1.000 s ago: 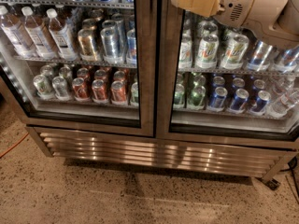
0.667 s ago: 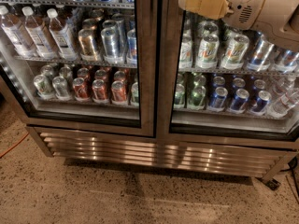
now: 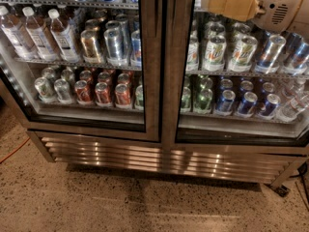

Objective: Open right fridge door

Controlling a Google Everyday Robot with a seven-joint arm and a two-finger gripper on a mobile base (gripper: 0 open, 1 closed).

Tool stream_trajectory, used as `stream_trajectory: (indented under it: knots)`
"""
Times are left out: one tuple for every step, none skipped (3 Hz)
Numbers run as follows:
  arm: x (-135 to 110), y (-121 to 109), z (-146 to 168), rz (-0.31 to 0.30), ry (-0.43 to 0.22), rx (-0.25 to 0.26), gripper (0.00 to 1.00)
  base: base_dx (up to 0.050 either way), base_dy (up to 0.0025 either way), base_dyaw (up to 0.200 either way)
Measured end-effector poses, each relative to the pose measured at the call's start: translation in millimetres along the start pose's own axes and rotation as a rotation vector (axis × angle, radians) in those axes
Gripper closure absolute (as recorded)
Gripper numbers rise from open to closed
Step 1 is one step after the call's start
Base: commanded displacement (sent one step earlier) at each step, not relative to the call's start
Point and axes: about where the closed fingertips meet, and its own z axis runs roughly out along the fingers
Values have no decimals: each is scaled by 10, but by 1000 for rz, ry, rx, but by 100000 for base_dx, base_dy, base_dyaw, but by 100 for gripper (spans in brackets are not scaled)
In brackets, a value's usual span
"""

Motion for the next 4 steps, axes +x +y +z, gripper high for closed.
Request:
stream_trajectory:
  knots:
    - [-170,205,41,-26,18,13,61,0,0,0]
    - [-296,380,169,-73,58,25,85,0,0,0]
    - [-352,418,289,-118,95,47,100,0,0,0]
    - [-353,422,271,-118,95,47,100,0,0,0]
